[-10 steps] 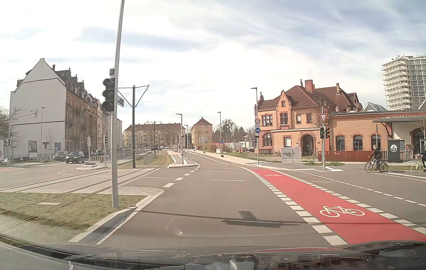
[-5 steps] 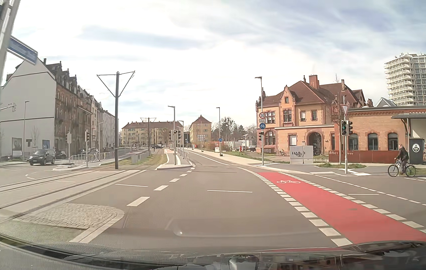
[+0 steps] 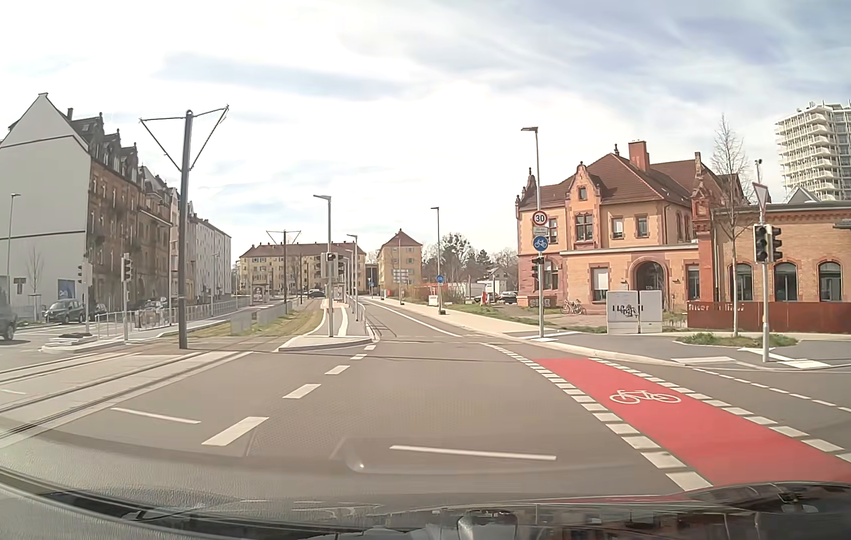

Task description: Follow the waypoints while adhering to traffic rules and regulations

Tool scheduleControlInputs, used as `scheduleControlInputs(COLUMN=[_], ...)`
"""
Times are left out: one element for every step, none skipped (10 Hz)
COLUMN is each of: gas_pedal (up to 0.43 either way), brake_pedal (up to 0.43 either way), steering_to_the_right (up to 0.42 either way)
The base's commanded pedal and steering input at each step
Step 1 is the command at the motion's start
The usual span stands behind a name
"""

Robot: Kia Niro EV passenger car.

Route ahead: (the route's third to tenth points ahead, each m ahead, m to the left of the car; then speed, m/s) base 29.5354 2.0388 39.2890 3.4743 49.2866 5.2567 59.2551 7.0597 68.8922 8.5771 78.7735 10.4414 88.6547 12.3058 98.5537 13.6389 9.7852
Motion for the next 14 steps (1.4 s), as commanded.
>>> scheduleControlInputs(gas_pedal=[0.197,0.177,0.177,0.177,0.177,0.177,0.177,0.177,0.177,0.177,0.177,0.177,0.177,0.177], brake_pedal=[0.000,0.000,0.000,0.000,0.000,0.000,0.000,0.000,0.000,0.000,0.000,0.000,0.000,0.000], steering_to_the_right=[-0.005,-0.007,-0.010,-0.012,-0.014,-0.017,-0.019,-0.020,-0.022,-0.022,-0.022,-0.022,-0.023,-0.023])
